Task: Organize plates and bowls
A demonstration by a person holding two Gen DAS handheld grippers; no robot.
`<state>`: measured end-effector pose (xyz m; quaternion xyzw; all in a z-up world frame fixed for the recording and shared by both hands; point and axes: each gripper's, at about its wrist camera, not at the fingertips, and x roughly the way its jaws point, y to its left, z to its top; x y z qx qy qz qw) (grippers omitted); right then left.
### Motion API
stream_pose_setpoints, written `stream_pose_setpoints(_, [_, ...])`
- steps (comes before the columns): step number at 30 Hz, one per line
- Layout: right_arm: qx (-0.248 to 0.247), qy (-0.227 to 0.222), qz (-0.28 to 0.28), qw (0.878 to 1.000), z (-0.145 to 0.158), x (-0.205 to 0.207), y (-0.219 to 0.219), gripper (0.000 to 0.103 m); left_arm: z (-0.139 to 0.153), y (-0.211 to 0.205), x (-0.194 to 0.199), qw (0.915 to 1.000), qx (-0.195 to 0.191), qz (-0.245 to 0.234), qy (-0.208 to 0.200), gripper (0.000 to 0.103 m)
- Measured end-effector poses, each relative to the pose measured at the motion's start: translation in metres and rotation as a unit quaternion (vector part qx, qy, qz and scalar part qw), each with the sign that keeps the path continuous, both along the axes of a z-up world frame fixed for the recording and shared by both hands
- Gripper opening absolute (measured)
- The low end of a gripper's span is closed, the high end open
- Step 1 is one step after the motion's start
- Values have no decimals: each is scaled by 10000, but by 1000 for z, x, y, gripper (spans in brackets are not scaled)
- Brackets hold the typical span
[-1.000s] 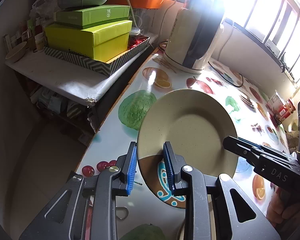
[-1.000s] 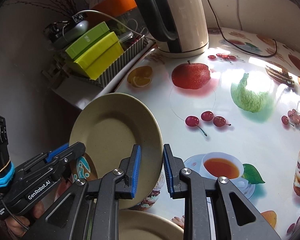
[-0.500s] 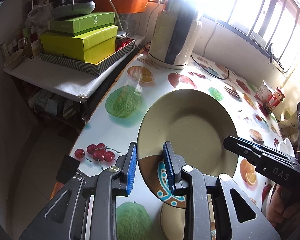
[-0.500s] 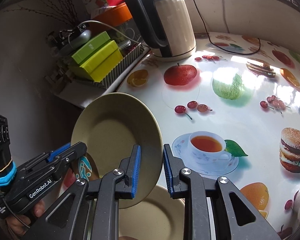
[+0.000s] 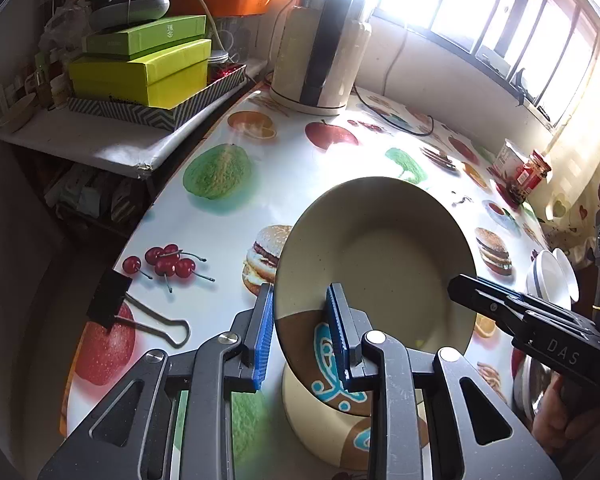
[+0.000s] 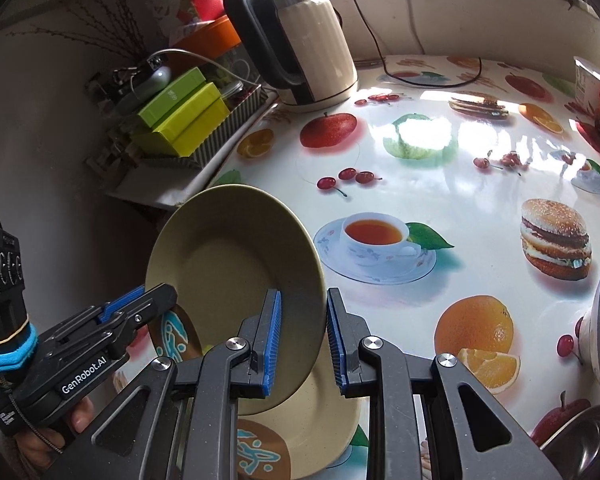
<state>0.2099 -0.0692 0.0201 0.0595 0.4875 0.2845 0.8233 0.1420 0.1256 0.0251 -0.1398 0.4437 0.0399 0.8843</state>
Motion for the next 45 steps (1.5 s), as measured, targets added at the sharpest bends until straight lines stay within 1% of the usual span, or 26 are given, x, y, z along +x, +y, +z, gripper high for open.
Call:
stream_pose_setpoints(14, [-13, 248, -129, 9996, -16, -25, -20, 22, -18, -17, -20, 9996, -69, -117, 239, 27])
stream_pose_setpoints(19, [-5, 341, -178, 9993, -21, -29, -26, 22, -24, -19, -22, 9993, -143, -135, 332, 27])
stream_pose_setpoints(30, [-50, 468, -182, 9987, -31, -36, -29, 22, -32, -21, -26, 9989, -120, -136, 435, 27])
stream_pose_setpoints(34, [-79, 444, -155, 9989, -31, -38, -28, 22, -33, -21, -27, 9989, -37, -118, 456, 27])
stream_pose_setpoints(45, [-208, 310, -129, 9992, -30, -41, -26, 22, -33, -20, -27, 9990, -26, -111, 437, 27])
